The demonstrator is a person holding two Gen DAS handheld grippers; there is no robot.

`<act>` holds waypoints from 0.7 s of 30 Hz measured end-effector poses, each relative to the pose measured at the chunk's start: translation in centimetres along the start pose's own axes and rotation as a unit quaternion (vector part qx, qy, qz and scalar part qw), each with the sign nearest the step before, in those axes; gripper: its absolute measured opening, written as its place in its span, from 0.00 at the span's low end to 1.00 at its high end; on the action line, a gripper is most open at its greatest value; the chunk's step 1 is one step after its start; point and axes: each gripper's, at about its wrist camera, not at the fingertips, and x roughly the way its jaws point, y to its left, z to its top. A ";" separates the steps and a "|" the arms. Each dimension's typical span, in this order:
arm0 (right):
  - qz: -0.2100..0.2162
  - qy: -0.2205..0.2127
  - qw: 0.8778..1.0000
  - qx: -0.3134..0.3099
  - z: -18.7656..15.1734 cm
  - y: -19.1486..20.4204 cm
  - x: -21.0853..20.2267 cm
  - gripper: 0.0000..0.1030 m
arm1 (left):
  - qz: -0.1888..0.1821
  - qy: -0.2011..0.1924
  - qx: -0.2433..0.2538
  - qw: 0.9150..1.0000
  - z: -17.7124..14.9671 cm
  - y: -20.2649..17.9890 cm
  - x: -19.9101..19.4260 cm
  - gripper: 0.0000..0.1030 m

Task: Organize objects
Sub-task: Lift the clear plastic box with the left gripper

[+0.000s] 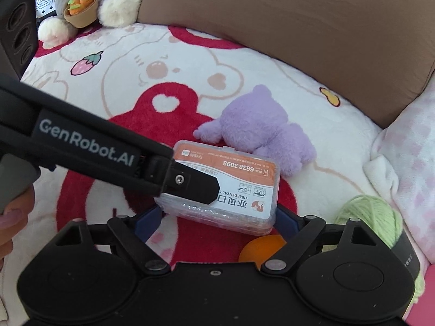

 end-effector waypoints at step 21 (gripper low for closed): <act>0.029 0.009 0.994 0.100 -2.5 1.5 -5.5 0.89 | 0.063 0.099 0.071 0.991 -1.8 -5.9 -3.7 0.52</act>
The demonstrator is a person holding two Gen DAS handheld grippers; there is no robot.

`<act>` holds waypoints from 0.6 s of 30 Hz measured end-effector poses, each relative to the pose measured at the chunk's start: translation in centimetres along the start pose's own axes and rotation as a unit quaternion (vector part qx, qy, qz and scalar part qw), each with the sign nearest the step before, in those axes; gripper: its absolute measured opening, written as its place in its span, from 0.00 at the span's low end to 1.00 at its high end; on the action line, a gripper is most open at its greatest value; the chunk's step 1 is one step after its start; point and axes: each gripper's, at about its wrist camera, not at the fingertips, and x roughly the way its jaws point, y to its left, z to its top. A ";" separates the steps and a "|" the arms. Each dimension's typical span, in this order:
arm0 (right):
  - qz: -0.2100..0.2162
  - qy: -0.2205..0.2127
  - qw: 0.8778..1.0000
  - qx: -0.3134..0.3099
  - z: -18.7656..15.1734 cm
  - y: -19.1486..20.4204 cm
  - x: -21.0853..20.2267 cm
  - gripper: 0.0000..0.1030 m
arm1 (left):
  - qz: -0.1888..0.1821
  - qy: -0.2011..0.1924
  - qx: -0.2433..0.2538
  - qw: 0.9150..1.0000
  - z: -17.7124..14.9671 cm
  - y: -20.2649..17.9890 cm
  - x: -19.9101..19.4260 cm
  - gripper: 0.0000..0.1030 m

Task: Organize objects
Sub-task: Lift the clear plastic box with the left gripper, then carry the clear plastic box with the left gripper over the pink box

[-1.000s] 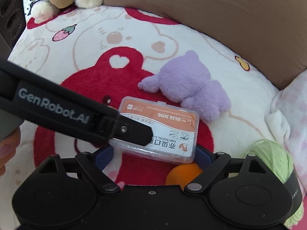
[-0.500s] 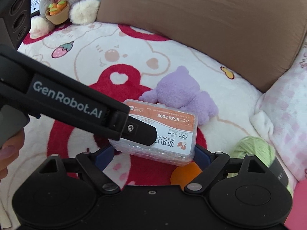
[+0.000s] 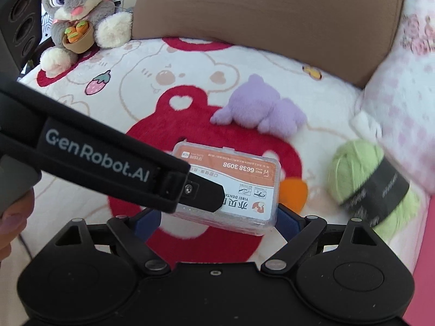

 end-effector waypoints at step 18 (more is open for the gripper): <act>0.008 0.026 0.996 0.085 -5.6 -2.2 -1.6 0.90 | 0.000 0.058 0.065 0.996 -4.1 -3.8 2.4 0.52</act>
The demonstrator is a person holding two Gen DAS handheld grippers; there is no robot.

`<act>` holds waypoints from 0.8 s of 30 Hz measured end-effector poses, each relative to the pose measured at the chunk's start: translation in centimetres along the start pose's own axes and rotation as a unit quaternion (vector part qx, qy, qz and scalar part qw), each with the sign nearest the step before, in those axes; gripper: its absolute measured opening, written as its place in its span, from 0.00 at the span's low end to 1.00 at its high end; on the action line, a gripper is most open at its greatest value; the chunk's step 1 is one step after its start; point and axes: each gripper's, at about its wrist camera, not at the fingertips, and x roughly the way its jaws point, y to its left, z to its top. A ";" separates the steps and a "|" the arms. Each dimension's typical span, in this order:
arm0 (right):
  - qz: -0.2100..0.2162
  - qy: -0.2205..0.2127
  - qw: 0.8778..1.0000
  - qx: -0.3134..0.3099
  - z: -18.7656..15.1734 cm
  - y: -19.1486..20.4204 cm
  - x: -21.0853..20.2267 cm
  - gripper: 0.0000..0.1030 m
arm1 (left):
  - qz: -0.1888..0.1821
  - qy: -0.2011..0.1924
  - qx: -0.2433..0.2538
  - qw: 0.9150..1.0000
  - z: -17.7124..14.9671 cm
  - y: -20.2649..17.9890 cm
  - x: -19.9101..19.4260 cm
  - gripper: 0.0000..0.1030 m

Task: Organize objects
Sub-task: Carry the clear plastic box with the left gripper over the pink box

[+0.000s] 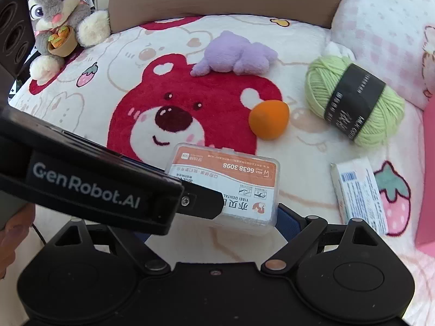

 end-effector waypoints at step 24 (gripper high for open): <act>-0.076 -0.045 0.996 0.006 -2.0 -0.1 -10.3 0.90 | -0.009 -0.012 0.089 0.996 -1.1 -9.9 -5.3 0.54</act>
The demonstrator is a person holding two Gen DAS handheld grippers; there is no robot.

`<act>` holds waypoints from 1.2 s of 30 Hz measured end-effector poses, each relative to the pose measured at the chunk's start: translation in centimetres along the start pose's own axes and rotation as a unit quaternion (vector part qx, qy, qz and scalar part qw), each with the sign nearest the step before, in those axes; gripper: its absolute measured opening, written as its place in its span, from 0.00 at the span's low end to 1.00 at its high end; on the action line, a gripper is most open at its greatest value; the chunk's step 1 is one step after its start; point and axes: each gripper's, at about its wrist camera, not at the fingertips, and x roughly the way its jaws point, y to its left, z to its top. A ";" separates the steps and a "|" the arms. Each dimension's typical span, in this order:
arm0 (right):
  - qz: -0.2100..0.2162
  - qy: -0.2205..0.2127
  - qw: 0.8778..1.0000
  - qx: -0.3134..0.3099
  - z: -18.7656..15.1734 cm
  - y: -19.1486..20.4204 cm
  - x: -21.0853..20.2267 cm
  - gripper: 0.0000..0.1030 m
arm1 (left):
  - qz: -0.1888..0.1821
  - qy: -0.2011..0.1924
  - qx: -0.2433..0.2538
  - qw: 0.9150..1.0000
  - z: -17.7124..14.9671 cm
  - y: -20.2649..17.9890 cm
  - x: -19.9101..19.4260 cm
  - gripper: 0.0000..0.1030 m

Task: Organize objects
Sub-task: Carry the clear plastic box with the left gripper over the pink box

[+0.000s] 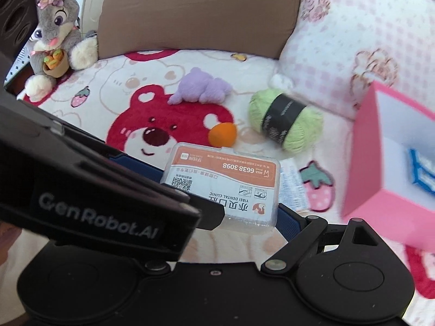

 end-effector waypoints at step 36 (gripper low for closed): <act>-0.080 -0.119 0.989 0.022 -1.5 -10.0 -8.0 0.90 | -0.044 -0.020 0.070 0.996 4.2 -12.8 2.8 0.52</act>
